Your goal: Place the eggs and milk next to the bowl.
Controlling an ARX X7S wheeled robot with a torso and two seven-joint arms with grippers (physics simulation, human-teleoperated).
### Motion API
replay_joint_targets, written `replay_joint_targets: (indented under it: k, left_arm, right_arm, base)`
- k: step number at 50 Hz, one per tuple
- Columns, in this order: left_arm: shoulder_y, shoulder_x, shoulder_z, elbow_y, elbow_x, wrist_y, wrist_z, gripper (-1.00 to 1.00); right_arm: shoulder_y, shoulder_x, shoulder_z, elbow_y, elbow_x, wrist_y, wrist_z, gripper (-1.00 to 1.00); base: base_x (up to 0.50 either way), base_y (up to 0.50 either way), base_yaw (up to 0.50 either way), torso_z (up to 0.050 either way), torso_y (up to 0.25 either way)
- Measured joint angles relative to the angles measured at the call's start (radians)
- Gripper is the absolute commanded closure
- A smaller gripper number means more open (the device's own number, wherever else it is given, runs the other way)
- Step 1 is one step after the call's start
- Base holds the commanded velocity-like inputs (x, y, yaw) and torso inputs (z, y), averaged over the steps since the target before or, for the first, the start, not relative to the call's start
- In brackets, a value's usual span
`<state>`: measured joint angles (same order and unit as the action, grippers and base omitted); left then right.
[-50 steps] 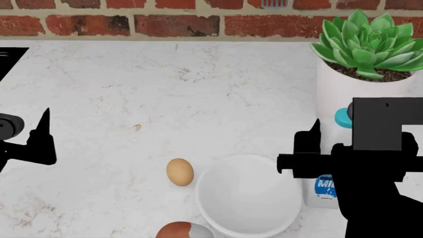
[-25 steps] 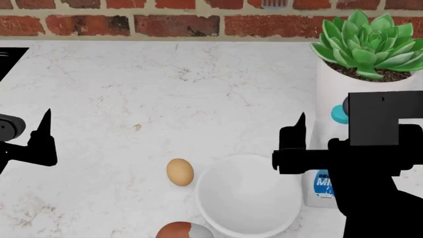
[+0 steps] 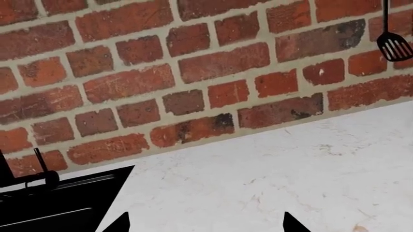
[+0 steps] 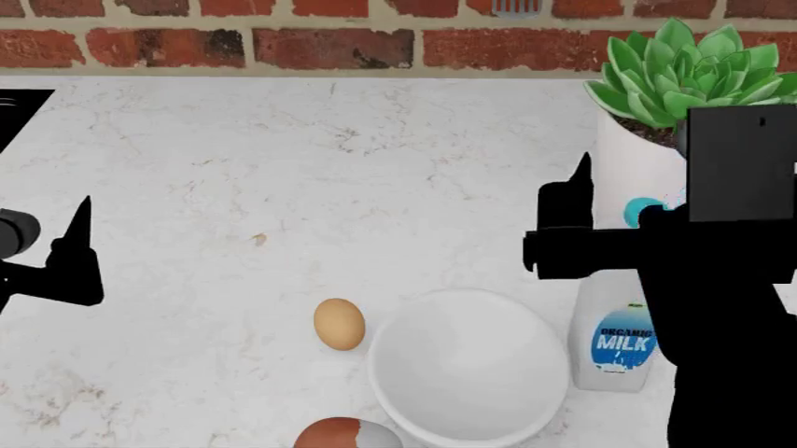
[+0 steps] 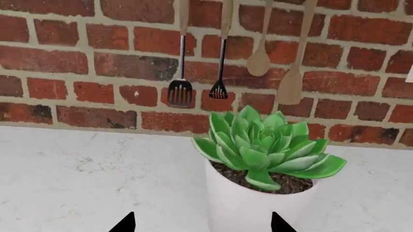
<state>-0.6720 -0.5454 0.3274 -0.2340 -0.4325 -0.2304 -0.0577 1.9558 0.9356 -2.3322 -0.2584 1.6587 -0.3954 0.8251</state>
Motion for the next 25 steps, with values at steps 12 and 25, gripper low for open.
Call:
replay_joint_targets:
  k: [12,25]
  left_arm:
    - [-0.009,-0.017,-0.03,0.061,-0.028,-0.031,-0.023,-1.0]
    - [-0.012,-0.058,-0.066,0.169,-0.07,-0.087,-0.047,-1.0]
  right_arm:
    - [0.11,0.094,0.005,-0.102,-0.032,0.068,0.031,-1.0]
    - [0.247,0.236,0.013,-0.215,-0.057,0.187,0.06,-1.0]
  base:
    - [0.0,0.0,0.0,0.0,0.0]
    - [0.0,0.0,0.0,0.0,0.0]
